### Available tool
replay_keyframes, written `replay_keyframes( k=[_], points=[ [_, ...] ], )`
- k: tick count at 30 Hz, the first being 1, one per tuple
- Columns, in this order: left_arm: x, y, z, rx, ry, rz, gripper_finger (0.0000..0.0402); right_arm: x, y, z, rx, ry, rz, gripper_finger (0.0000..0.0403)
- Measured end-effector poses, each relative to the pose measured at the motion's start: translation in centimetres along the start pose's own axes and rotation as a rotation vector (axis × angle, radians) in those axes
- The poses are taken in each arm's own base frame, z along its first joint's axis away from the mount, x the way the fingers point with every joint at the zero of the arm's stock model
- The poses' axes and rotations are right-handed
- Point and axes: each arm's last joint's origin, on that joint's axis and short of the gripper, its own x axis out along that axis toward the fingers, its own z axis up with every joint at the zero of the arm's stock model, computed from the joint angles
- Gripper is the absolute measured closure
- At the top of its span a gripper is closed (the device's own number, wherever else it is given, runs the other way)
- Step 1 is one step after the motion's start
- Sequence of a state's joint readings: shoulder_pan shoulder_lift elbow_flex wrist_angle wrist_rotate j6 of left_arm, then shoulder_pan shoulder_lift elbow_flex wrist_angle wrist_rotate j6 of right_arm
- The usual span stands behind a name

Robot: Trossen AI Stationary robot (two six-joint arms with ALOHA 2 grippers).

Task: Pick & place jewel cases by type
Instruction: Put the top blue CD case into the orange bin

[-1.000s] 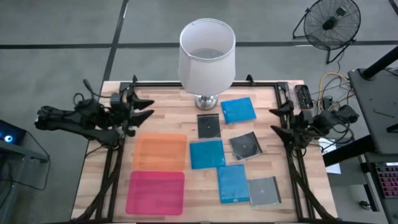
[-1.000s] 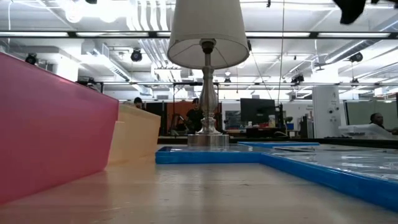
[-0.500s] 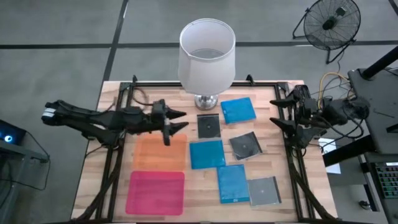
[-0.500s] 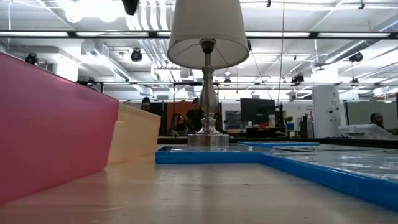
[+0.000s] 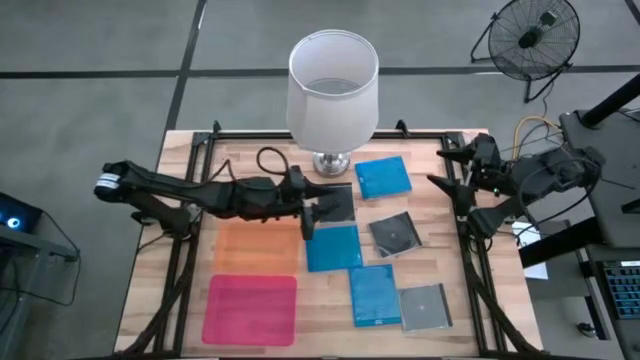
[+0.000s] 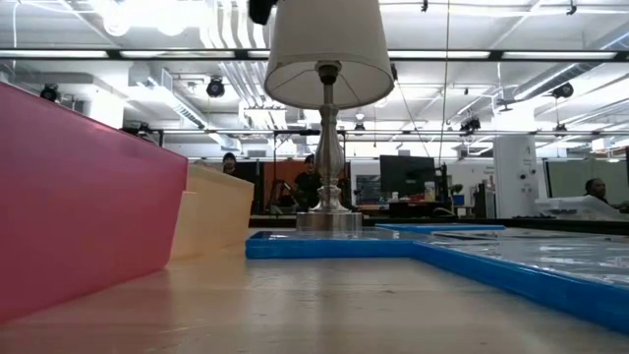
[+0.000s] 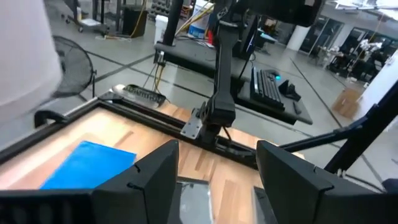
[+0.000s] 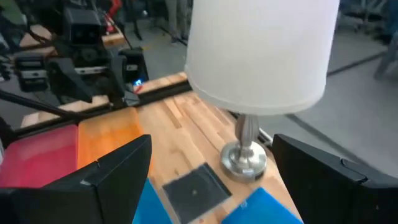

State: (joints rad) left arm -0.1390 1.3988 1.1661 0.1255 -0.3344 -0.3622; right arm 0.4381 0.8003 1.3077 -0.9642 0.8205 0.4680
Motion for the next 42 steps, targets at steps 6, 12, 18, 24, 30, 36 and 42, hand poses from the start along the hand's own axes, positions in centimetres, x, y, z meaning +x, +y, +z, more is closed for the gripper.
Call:
replay_keyframes(
  k=[6,12,18,24,30,36,42],
  points=[
    [2.9,-0.9,-0.5,-0.024,0.025,0.010,0.0202,-0.1,-0.2,-0.1,0.091,0.074,-0.086,0.0074],
    [5.5,-1.4,-1.7,-0.054,0.056,0.024,0.0202,0.6,-0.2,-1.4,0.117,0.150,-0.179,0.0074],
    [7.1,-1.4,-3.1,-0.077,0.092,0.043,0.0202,1.7,0.1,-2.8,0.066,0.224,-0.269,0.0074],
    [8.5,-1.2,-4.8,-0.080,0.132,0.064,0.0202,2.5,-0.3,-3.9,0.113,0.255,-0.353,0.0074],
    [10.0,-0.3,-6.3,-0.119,0.159,0.109,0.0202,3.6,-0.5,-5.8,0.123,0.291,-0.425,0.0074],
    [11.1,0.8,-7.7,-0.163,0.176,0.165,0.0202,5.4,-1.3,-8.9,0.147,0.377,-0.542,0.0074],
    [11.9,2.0,-8.7,-0.147,0.183,0.239,0.0202,7.2,-1.6,-11.6,0.220,0.465,-0.558,0.0074]
  ],
)
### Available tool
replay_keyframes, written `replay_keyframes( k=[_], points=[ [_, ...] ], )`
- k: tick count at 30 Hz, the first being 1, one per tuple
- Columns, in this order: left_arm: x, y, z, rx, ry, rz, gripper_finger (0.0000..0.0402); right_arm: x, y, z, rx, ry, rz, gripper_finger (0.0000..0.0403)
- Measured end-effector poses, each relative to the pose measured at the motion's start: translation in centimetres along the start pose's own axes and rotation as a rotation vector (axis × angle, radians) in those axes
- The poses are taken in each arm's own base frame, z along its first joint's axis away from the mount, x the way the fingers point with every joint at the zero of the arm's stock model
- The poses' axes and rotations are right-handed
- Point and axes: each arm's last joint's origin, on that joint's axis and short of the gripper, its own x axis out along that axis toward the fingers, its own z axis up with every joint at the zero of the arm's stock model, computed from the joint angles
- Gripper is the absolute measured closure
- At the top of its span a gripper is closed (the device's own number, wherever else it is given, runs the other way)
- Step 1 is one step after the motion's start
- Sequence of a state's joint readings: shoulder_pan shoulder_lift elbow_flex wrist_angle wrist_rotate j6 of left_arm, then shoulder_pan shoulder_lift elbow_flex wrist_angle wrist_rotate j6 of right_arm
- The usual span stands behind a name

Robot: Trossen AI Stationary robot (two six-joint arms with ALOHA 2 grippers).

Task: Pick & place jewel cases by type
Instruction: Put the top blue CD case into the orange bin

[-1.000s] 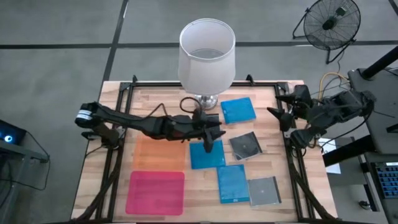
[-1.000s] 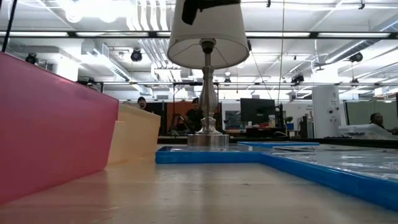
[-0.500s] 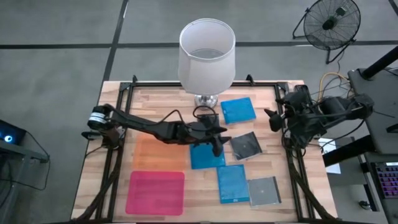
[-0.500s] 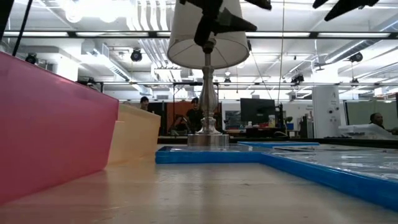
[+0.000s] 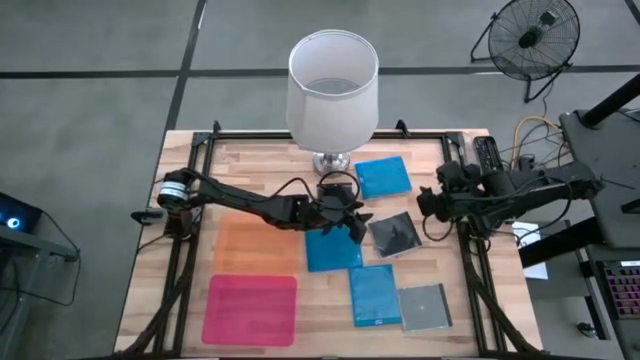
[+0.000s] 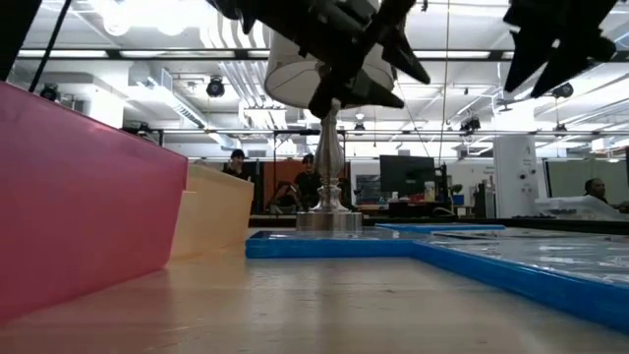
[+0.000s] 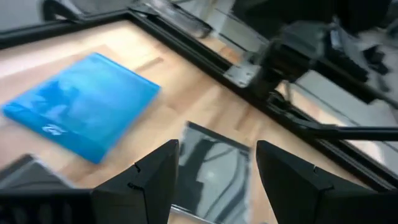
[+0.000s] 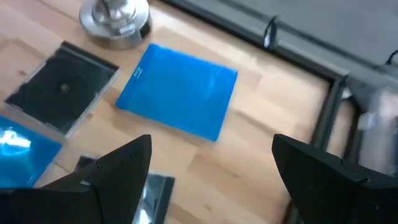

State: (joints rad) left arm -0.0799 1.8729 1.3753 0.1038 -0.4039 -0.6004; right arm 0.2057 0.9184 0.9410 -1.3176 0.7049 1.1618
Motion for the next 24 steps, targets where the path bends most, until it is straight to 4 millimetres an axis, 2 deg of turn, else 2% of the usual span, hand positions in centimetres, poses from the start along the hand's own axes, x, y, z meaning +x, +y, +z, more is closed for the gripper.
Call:
replay_keyframes(
  k=[5,11,15,18,24],
  points=[
    [0.6,0.7,-0.3,0.122,-0.006,0.057,0.0202,1.1,0.9,-0.6,0.053,-0.001,0.056,0.0074],
    [1.6,1.0,-1.6,0.289,0.026,0.069,0.0202,1.4,1.5,-0.5,0.082,-0.022,0.104,0.0074],
    [3.0,1.4,-3.0,0.407,0.055,0.085,0.0202,1.2,1.5,-0.3,0.062,-0.029,0.112,0.0074],
    [4.1,1.2,-3.4,0.520,0.063,0.085,0.0202,1.2,1.6,-0.3,0.067,-0.030,0.119,0.0074],
    [6.9,0.9,-2.7,0.592,0.083,0.149,0.0202,1.0,1.7,-0.2,0.074,-0.028,0.132,0.0074]
  ],
)
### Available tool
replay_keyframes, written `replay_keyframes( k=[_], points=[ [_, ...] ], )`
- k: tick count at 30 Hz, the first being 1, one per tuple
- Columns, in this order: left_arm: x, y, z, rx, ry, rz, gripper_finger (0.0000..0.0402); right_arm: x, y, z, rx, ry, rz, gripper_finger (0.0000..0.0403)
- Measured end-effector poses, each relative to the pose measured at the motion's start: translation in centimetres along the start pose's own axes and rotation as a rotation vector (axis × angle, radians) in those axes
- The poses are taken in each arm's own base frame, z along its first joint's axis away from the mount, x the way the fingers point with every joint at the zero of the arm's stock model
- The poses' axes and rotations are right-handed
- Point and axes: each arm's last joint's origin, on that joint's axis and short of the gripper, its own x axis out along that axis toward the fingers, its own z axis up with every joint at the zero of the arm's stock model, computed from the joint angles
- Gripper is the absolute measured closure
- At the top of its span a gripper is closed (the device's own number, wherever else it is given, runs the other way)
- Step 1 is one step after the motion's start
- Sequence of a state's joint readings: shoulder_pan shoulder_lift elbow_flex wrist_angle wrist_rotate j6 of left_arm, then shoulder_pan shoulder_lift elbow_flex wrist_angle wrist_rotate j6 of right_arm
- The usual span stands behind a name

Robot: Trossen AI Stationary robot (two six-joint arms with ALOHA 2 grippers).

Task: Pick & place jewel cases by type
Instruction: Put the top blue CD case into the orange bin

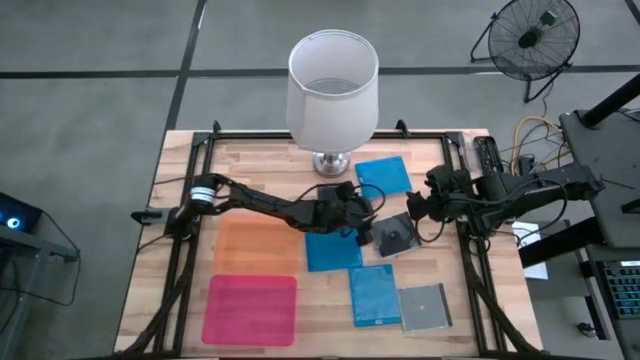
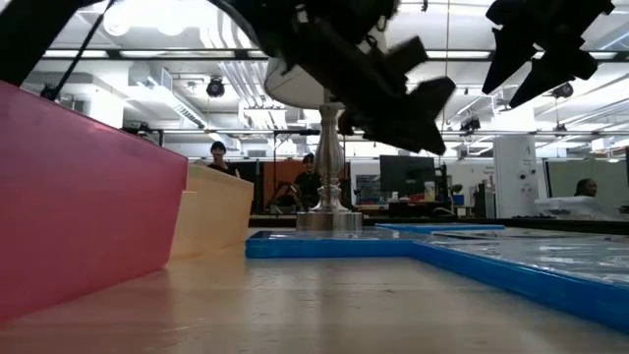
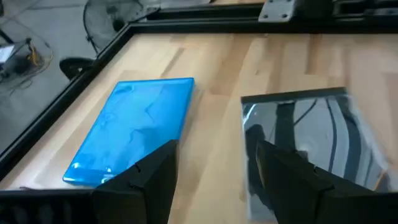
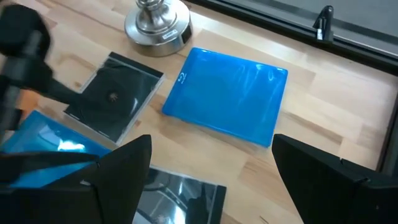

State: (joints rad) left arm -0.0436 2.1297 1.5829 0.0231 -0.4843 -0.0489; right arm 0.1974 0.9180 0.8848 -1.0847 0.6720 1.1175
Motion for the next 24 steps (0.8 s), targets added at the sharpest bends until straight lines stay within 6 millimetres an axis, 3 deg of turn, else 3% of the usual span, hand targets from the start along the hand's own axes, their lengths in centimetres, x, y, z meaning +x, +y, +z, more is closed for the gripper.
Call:
replay_keyframes(
  k=[9,17,24],
  points=[
    [4.2,2.0,0.9,-0.062,0.194,0.077,0.0202,-0.1,0.2,0.2,0.027,-0.004,0.016,0.0074],
    [5.5,4.6,0.5,-0.133,0.246,0.081,0.0202,1.0,-1.0,-1.4,0.145,0.034,-0.090,0.0074],
    [6.1,6.3,0.2,-0.167,0.269,0.088,0.0202,2.4,-1.8,-3.0,0.117,0.053,-0.154,0.0074]
  ],
)
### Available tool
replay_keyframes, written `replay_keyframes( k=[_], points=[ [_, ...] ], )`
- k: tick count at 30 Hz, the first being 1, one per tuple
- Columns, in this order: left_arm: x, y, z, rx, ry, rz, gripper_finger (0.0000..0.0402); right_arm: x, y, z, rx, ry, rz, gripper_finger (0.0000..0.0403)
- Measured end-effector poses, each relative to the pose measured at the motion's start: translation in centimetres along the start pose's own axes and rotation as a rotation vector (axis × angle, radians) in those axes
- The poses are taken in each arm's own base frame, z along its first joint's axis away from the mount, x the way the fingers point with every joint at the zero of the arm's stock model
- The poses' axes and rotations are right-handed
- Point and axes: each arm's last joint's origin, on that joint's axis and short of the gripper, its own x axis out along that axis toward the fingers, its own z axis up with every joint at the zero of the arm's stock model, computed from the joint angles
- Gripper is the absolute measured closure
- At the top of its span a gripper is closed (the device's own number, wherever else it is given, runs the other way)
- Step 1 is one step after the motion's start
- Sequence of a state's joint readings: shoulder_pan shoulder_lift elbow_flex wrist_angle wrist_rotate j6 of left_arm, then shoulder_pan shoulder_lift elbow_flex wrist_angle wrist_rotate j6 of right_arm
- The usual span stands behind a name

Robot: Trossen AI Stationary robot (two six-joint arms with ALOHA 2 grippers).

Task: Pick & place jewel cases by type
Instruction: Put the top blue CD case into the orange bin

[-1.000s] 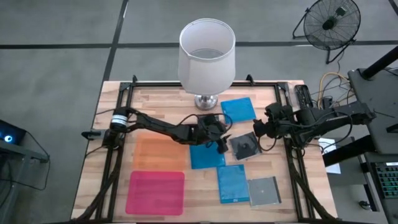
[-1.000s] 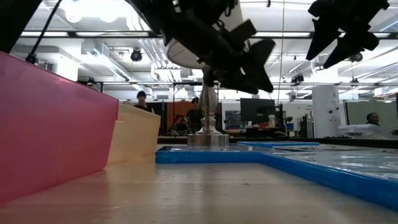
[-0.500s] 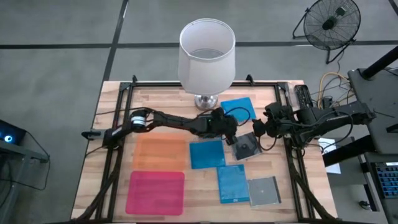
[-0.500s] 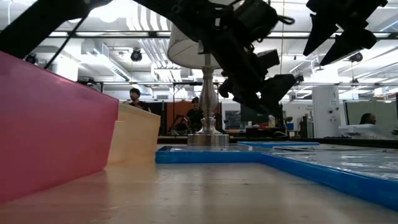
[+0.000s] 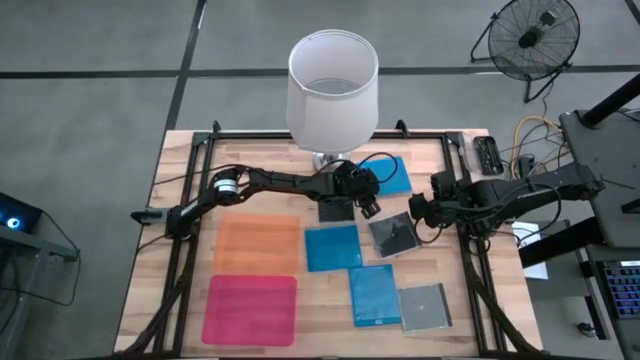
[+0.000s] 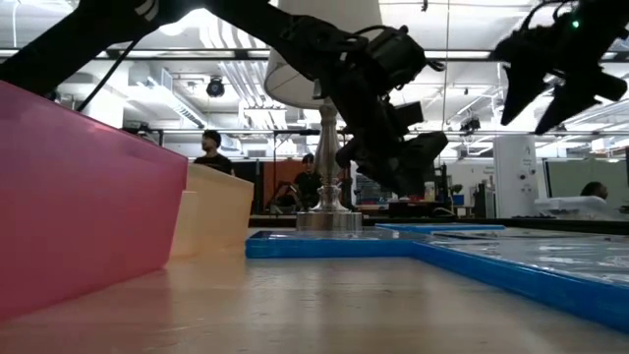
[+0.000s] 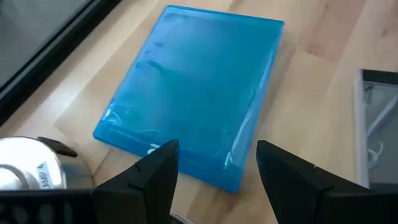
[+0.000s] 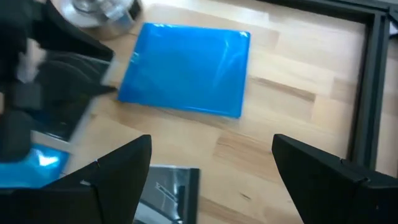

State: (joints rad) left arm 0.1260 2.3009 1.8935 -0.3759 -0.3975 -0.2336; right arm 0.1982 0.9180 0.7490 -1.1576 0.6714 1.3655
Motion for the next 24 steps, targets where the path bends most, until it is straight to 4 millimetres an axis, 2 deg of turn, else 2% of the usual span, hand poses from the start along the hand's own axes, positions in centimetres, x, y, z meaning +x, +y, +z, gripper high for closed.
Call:
replay_keyframes(
  k=[5,13,19,24],
  points=[
    [0.4,0.8,0.2,-0.019,0.012,-0.031,0.0202,1.5,-0.9,-1.5,-0.023,0.021,-0.028,0.0074],
    [0.4,0.6,0.2,-0.008,0.017,-0.074,0.0202,3.9,-1.8,-3.1,-0.066,-0.004,0.045,0.0074],
    [0.4,0.6,0.3,-0.002,0.009,-0.078,0.0202,4.8,-2.2,-3.0,-0.096,0.005,0.038,0.0074],
    [1.1,0.6,-0.1,-0.004,0.007,-0.069,0.0202,4.4,-1.9,-2.2,-0.116,-0.003,0.050,0.0074]
  ],
)
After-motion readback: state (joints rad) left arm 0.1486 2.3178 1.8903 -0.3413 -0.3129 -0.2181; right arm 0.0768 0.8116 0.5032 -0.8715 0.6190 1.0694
